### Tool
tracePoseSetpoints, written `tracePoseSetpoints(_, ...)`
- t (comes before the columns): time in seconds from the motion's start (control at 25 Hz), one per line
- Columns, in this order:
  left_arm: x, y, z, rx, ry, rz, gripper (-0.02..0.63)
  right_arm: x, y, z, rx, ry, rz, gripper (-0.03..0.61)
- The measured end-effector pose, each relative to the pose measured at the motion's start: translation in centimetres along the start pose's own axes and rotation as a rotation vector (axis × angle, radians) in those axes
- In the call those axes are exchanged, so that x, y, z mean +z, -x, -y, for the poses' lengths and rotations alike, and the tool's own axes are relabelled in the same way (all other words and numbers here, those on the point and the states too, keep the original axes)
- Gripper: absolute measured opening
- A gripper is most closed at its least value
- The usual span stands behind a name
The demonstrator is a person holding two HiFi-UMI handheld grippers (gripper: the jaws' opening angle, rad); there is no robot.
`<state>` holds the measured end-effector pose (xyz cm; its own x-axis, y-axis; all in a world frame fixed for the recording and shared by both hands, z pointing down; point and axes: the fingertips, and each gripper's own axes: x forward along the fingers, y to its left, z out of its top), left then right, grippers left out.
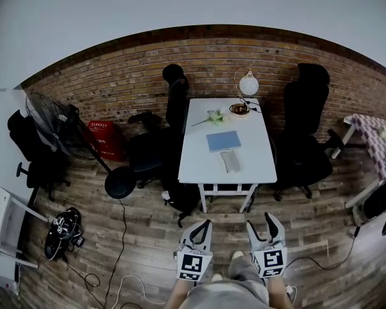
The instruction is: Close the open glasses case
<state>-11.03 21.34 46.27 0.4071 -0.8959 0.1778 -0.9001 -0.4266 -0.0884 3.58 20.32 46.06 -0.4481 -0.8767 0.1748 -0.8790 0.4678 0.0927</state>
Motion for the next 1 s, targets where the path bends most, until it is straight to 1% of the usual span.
tracePoseSetpoints(0.24,0.4,-1.1,-0.2,0.005,-0.003,0.012,0.003,-0.3,-0.5,1.2,-0.026,0.002,-0.019,0.254)
tracePoseSetpoints(0.4,0.4,-1.9,-0.3,0.006,-0.010,0.012,0.003,-0.3,-1.3,1.7,-0.015,0.010,0.001,0.255)
tracePoseSetpoints(0.52,0.3,-2.9,-0.5,0.005,-0.011,0.005,0.003,-0.5,-2.0,2.2,-0.019,0.001,-0.005,0.253)
tracePoseSetpoints(0.68,0.2,-4.4,-0.8,-0.001,-0.012,-0.009,0.003,-0.5,-3.3,3.1,-0.029,-0.012,-0.017,0.253)
tracePoseSetpoints(1.0,0.8,-8.9,-1.6,-0.007,-0.016,-0.015,0.003,-0.6,-7.0,5.6,-0.014,-0.019,-0.015,0.253)
